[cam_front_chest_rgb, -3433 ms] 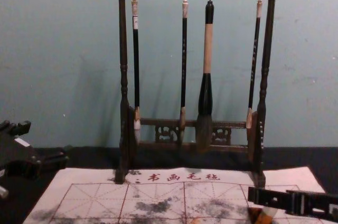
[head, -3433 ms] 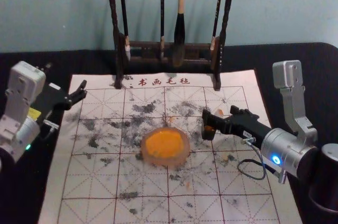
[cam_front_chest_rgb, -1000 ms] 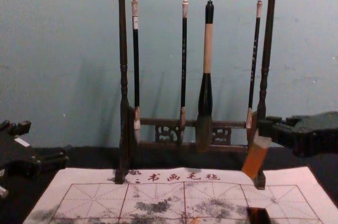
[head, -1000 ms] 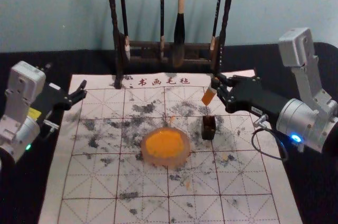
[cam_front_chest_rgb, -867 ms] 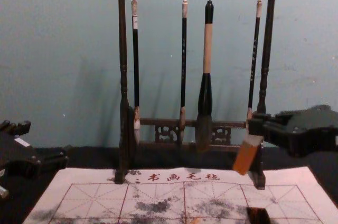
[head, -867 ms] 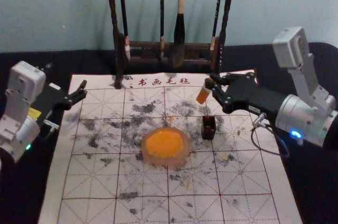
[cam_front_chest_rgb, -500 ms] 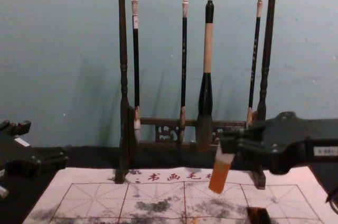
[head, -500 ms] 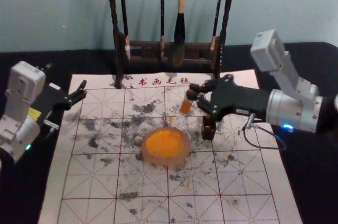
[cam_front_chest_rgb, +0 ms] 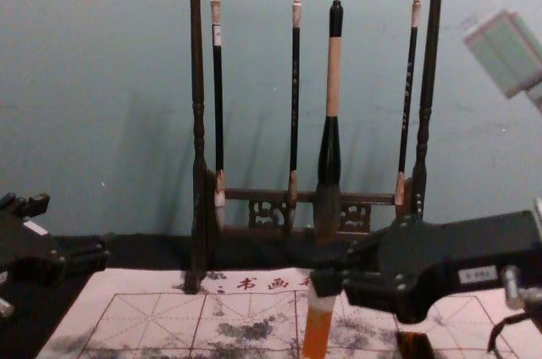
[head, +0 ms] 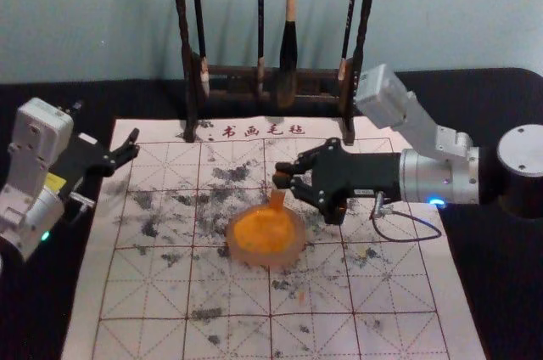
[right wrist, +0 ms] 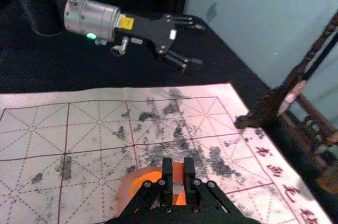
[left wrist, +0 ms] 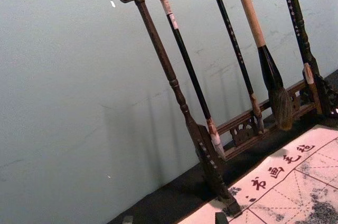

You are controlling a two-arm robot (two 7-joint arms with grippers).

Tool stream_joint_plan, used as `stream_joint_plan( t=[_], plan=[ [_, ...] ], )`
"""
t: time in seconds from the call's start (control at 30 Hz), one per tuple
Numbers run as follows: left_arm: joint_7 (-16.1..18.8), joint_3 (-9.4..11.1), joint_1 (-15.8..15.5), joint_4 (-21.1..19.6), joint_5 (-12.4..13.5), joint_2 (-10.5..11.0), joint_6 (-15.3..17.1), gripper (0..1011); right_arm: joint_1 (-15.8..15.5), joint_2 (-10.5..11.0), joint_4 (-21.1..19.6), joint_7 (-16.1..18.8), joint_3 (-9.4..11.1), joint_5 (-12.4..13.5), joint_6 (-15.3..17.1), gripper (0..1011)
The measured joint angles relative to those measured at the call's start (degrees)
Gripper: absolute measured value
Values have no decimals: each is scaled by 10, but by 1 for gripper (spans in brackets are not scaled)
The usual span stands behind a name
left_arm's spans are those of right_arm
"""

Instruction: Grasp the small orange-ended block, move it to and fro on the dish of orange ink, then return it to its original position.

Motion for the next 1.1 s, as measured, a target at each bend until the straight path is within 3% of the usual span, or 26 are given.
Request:
stream_joint_plan(
  t=[0.4,1.1],
  plan=[
    [0,0,0,0,0,0,0,1001,20,-15,27,-13,-34,-11,27,119],
    [0,0,0,0,0,0,0,1001,21,-29,36,-41,-37,-5,57,119]
  ],
)
